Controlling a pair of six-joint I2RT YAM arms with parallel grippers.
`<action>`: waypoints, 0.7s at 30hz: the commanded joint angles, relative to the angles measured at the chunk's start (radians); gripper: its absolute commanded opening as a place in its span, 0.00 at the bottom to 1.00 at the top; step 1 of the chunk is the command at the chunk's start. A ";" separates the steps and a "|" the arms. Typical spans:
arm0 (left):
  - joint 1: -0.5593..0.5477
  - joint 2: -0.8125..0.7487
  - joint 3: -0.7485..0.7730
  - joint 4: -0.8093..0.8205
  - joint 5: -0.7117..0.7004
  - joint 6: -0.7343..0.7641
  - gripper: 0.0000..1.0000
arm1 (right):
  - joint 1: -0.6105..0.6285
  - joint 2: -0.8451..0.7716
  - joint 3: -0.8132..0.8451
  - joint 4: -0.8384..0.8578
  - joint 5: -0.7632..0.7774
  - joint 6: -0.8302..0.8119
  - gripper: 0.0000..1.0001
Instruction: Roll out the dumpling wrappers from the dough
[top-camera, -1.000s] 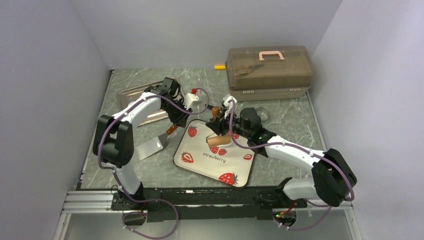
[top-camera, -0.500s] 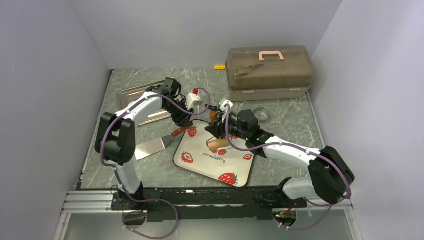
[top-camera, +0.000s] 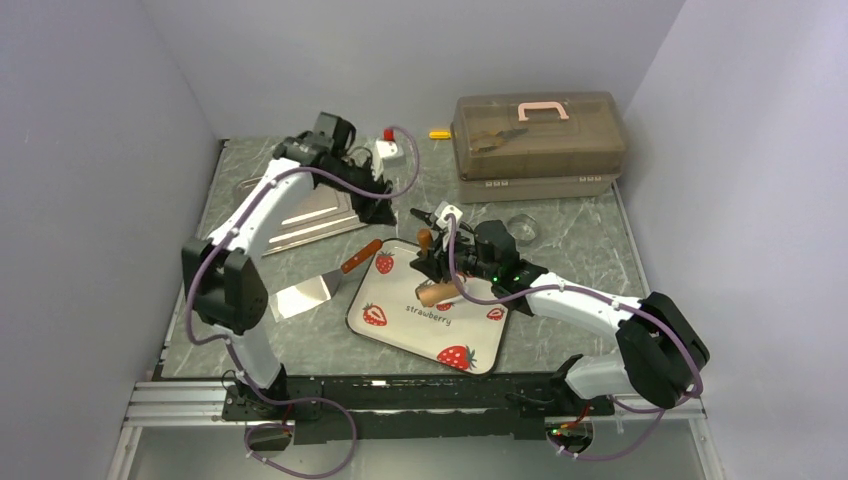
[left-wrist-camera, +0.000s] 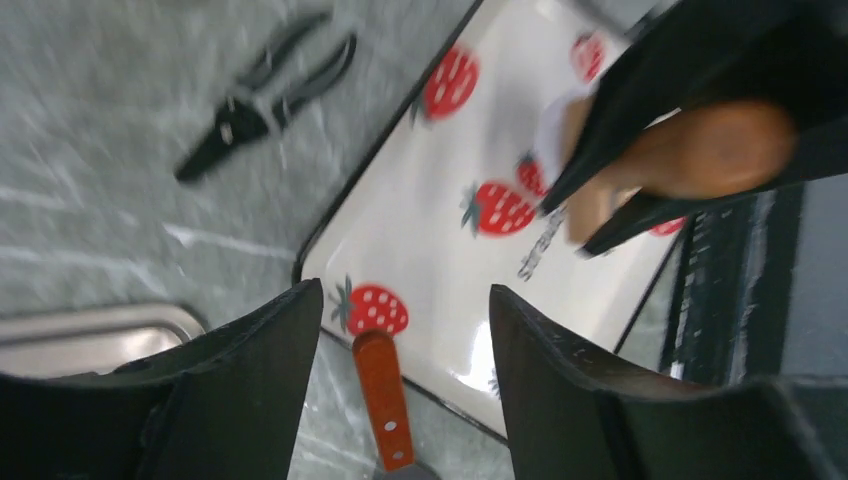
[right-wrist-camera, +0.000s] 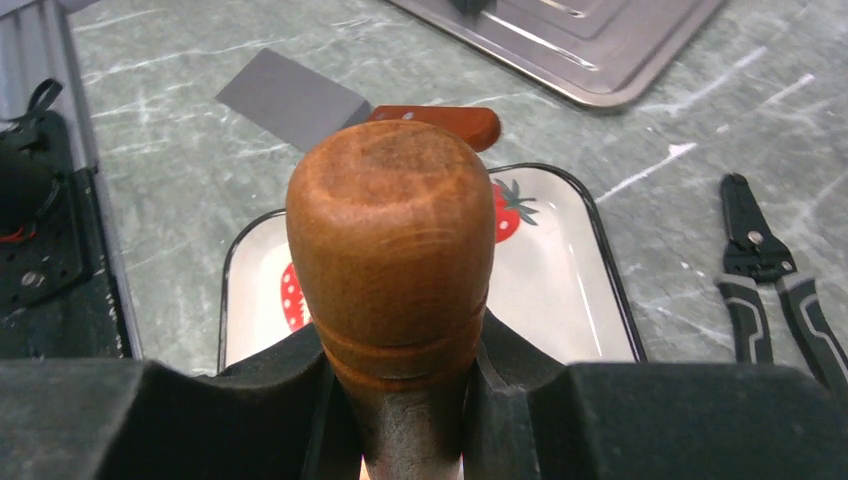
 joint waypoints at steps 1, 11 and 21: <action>0.000 -0.112 0.163 -0.198 0.294 0.033 0.75 | 0.002 -0.010 0.051 0.112 -0.155 -0.059 0.00; -0.001 -0.200 0.151 -0.401 0.199 0.428 0.99 | -0.004 0.136 0.038 0.334 -0.379 -0.198 0.00; -0.001 -0.265 -0.001 -0.242 0.074 0.377 0.99 | 0.036 0.367 0.046 0.656 -0.270 -0.154 0.05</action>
